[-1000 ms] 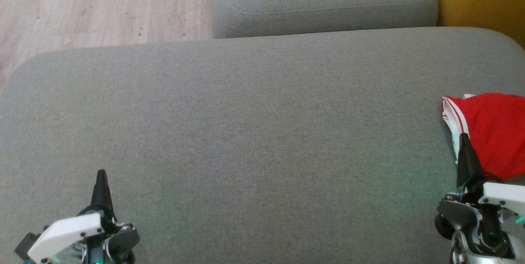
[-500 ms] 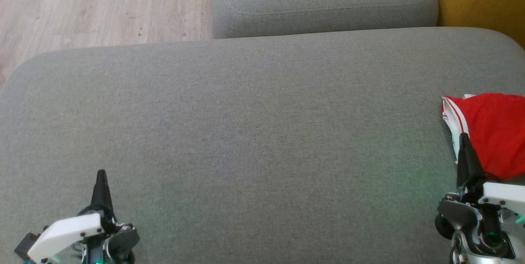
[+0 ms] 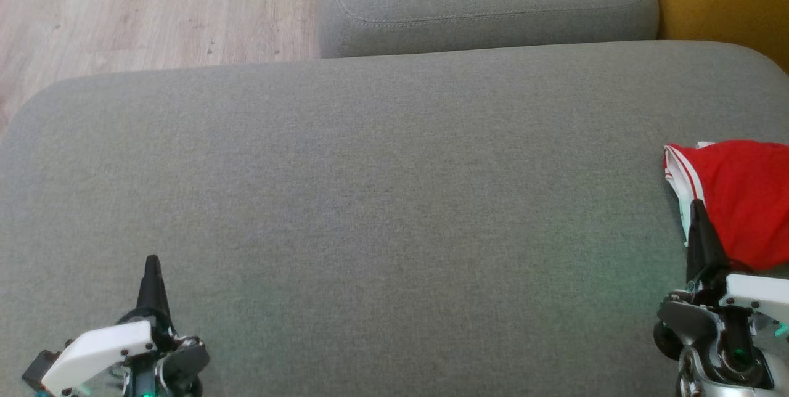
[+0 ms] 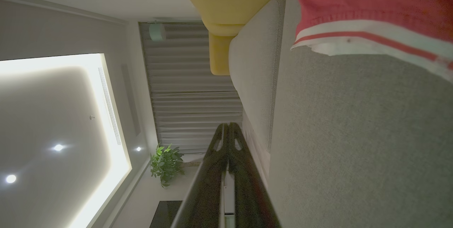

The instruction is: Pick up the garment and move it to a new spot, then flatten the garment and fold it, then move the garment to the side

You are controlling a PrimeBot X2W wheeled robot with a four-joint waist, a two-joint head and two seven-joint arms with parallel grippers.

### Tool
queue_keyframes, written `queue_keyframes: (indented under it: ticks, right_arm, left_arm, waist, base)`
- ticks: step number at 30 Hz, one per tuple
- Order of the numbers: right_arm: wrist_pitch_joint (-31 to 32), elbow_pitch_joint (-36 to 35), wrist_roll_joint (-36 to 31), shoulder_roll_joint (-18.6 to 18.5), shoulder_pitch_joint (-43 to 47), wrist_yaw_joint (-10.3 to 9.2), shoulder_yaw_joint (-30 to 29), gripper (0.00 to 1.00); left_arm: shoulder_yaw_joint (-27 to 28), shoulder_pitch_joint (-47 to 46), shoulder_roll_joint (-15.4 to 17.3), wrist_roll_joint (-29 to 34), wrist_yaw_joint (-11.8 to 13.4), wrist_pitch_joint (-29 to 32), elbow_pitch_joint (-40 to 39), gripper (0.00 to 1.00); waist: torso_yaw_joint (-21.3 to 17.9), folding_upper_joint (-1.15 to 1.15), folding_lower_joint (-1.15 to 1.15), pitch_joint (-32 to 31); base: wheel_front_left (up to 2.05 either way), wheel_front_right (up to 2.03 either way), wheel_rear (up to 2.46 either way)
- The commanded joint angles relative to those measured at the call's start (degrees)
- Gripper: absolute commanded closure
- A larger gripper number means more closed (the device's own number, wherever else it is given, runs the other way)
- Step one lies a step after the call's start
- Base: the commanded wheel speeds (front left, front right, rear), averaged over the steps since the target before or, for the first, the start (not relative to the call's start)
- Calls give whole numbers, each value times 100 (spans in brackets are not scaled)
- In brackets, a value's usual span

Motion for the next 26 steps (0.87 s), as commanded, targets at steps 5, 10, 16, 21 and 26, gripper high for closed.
queue_keyframes:
  ticks: [5,10,16,21,26]
  right_arm:
    - [34,-226,41,-23,-112,-4,120,100]
    - [34,-226,41,-23,-112,-4,120,100]
    - [34,-226,41,-23,-112,-4,120,100]
    - [34,-226,41,-23,-112,-4,120,100]
    - [34,-226,41,-23,-112,-4,120,100]
  left_arm:
    - [230,-285,32,-31,-36,41,-212,100]
    - [230,-285,32,-31,-36,41,-212,100]
    - [230,-285,32,-31,-36,41,-212,100]
    - [229,-285,32,-31,-36,41,-212,100]
    - [229,-285,32,-31,-36,41,-212,100]
  waist:
    - [0,0,0,0]
    - [0,0,0,0]
    - [0,0,0,0]
    - [0,0,0,0]
    - [0,0,0,0]
  base:
    - [0,0,0]
    - [0,0,0]
    - [0,0,0]
    - [0,0,0]
    - [0,0,0]
